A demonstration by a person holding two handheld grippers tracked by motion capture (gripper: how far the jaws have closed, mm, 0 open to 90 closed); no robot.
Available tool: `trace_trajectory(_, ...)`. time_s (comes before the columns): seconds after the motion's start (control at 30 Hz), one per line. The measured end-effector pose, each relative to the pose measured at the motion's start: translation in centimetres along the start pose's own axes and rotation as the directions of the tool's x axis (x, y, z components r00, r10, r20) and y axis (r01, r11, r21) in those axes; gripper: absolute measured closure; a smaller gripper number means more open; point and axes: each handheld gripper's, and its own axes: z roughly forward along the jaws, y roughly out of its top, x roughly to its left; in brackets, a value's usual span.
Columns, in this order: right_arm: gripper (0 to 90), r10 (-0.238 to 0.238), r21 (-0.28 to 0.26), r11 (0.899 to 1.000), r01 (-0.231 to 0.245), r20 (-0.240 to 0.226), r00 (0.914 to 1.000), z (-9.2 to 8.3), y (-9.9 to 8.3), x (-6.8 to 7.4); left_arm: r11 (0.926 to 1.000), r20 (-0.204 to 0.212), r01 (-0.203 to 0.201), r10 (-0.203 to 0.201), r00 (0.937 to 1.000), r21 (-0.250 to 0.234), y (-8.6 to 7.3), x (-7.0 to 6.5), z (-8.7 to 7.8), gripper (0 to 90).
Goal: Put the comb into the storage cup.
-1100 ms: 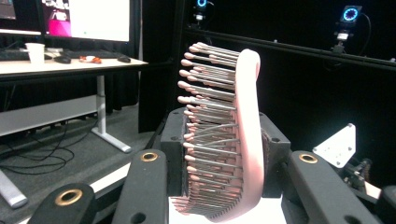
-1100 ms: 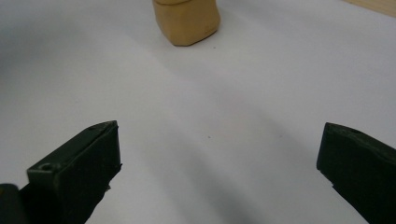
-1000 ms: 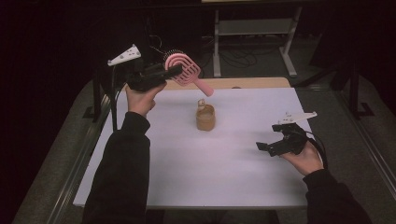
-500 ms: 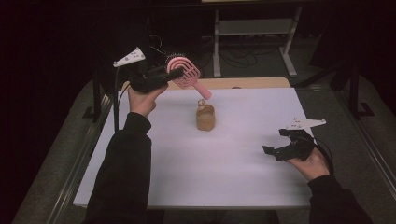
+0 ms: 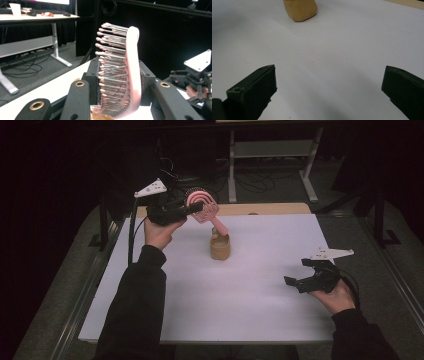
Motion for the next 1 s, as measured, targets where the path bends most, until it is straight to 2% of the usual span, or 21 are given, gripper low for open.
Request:
trace_trajectory(0.23,0.0,-0.008,-0.012,1.0,0.008,-0.018,0.9998,-0.1,0.0,0.2,0.9995,-0.009,0.0,0.0,1.0,0.031,-0.9,-0.1,0.5,63.4)
trace_trajectory(0.4,0.0,-0.012,-0.012,1.0,0.012,-0.023,0.9997,0.1,0.0,0.3,0.9993,-0.009,0.005,-0.004,0.9999,0.037,-1.5,-0.1,0.6,63.4)
trace_trajectory(0.77,0.0,-0.013,-0.006,1.0,0.013,-0.026,0.9996,0.2,0.0,0.4,0.9979,-0.01,-0.012,0.013,0.9999,0.063,-2.1,-0.2,1.2,63.4)
trace_trajectory(1.0,0.0,-0.009,-0.009,1.0,0.009,-0.027,0.9996,0.2,0.0,0.3,0.9975,-0.012,-0.001,0.002,0.9999,0.071,-2.8,0.1,1.5,63.4)
